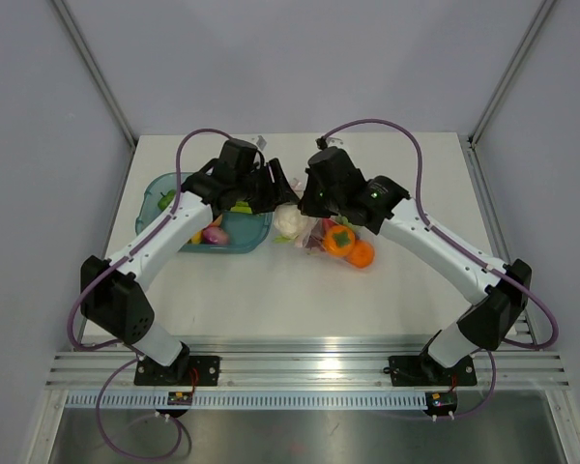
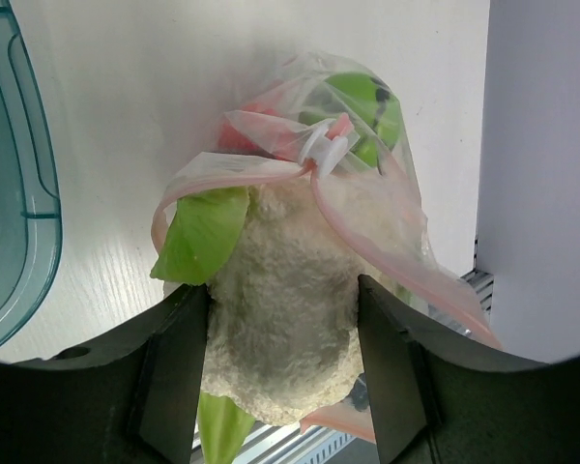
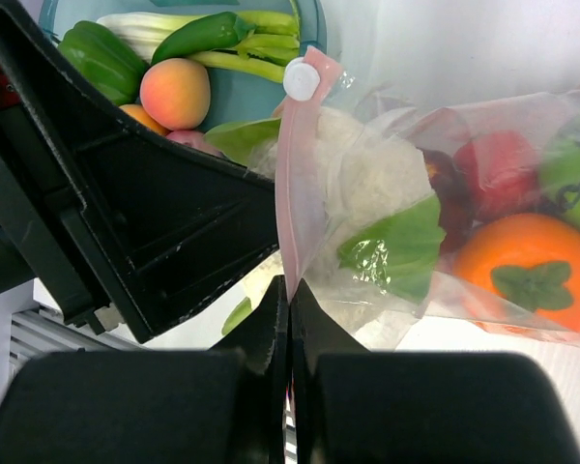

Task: Place the food in the zip-top bag and seal the zipper
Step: Place the fake vegetable in the zipper food storage bag.

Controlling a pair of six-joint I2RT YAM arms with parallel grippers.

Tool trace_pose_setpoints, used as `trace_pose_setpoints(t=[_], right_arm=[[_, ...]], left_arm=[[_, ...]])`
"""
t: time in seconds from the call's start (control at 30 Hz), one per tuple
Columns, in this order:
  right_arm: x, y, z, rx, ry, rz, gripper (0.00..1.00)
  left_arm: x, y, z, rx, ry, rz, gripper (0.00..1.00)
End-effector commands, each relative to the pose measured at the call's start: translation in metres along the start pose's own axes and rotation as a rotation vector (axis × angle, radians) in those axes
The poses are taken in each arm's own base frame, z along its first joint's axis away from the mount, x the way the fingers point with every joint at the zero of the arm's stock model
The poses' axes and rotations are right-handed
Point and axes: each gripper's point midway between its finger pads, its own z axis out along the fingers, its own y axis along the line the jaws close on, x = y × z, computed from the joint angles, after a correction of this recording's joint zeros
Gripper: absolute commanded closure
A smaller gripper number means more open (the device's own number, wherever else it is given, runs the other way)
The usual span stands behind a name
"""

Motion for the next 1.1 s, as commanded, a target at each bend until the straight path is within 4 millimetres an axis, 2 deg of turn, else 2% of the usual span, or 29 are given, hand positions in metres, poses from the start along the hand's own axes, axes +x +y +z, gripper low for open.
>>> trace_pose_setpoints(t=[0.0, 0.13, 0.27, 0.43, 0.5, 0.67, 0.83, 0.93, 1.07], right_arm=[[-0.016, 0.041, -0.019, -0.14, -0.044, 0.025, 1.0], [-0.013, 0.04, -0.018, -0.128, -0.037, 0.018, 1.0], [-0.003, 0.028, -0.007, -0.082, -0.02, 0.007, 1.0], [0.006, 0.011, 0.002, -0.017, -0.011, -0.014, 1.0], [0.006, 0.012, 0.001, -0.019, -0.009, -0.017, 1.0], [0.007, 0.015, 0.0, -0.032, 0.007, -0.038, 1.0], [0.005, 0.0, -0.002, 0.039, -0.001, -0.086, 1.0], [0.004, 0.008, -0.005, 0.006, 0.003, -0.076, 1.0], [0.006, 0.039, -0.016, -0.154, 0.039, -0.035, 1.0]], left_arm=[[-0.034, -0.028, -0.013, 0.042, -0.145, -0.003, 0.63], [-0.035, -0.03, -0.016, 0.036, -0.147, -0.043, 0.63], [-0.045, -0.046, -0.037, 0.076, -0.164, -0.059, 0.63], [-0.055, -0.054, -0.063, 0.076, -0.193, -0.039, 0.62], [-0.057, -0.055, -0.065, 0.084, -0.201, -0.045, 0.62], [-0.046, -0.058, -0.058, 0.13, -0.146, -0.077, 0.62], [-0.043, -0.064, -0.069, 0.196, -0.116, -0.111, 0.62], [-0.052, -0.058, -0.073, 0.173, -0.18, -0.156, 0.62], [-0.051, -0.046, -0.064, 0.137, -0.24, -0.213, 0.63]])
